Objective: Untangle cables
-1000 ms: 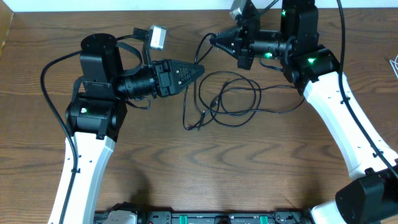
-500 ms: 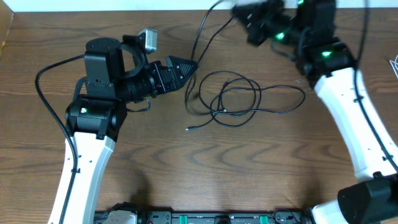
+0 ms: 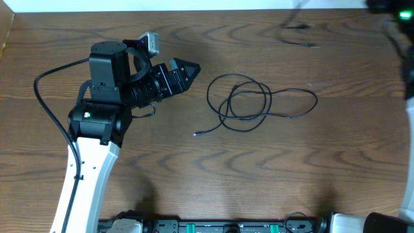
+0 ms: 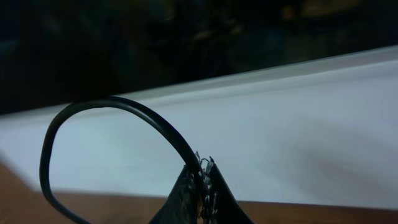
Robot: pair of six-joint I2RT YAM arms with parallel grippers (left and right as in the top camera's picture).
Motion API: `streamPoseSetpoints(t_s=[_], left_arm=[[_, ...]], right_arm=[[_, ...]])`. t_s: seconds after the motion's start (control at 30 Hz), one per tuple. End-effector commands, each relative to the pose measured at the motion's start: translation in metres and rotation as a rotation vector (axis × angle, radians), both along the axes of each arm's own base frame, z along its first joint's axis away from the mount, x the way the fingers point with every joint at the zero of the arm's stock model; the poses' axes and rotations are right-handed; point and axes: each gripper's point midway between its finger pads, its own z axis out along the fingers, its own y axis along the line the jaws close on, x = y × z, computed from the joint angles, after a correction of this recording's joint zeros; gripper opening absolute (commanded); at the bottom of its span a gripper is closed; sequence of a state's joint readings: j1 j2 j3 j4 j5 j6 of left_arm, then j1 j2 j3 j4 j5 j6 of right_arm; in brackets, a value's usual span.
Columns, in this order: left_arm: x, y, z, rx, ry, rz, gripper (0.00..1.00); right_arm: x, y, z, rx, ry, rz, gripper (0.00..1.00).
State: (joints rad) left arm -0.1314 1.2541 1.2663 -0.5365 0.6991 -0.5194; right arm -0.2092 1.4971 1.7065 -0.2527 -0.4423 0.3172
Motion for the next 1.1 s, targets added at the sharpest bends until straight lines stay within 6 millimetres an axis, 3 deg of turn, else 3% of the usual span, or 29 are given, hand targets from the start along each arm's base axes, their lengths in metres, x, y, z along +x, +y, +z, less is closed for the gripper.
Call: streamPoseSetpoints(t_s=[0.0, 0.3, 0.53, 0.67, 0.83, 0.93, 1.07], left_arm=[[0.002, 0.003, 0.002, 0.019, -0.020, 0.005, 0.81], [0.002, 0.003, 0.002, 0.019, -0.020, 0.005, 0.81], [0.002, 0.003, 0.002, 0.018, -0.020, 0.004, 0.81], [0.002, 0.003, 0.002, 0.019, -0.020, 0.005, 0.81], [0.003, 0.003, 0.001, 0.019, -0.018, 0.004, 0.81], [0.001, 0.003, -0.002, 0.020, -0.003, 0.004, 0.81], [-0.001, 0.003, -0.007, 0.025, 0.025, 0.004, 0.81]], right_arm=[[-0.013, -0.043, 0.017, 0.043, -0.024, -0.108, 0.01], [-0.043, -0.152, -0.003, 0.070, 0.053, -0.370, 0.01], [-0.099, -0.246, -0.047, 0.128, 0.219, -0.731, 0.01], [-0.128, -0.286, -0.055, 0.135, 0.243, -0.890, 0.01], [-0.147, -0.329, -0.063, 0.197, 0.219, -1.023, 0.01], [-0.158, -0.359, -0.086, 0.225, 0.260, -1.136, 0.01], [-0.181, -0.396, -0.132, 0.308, 0.350, -1.346, 0.01]])
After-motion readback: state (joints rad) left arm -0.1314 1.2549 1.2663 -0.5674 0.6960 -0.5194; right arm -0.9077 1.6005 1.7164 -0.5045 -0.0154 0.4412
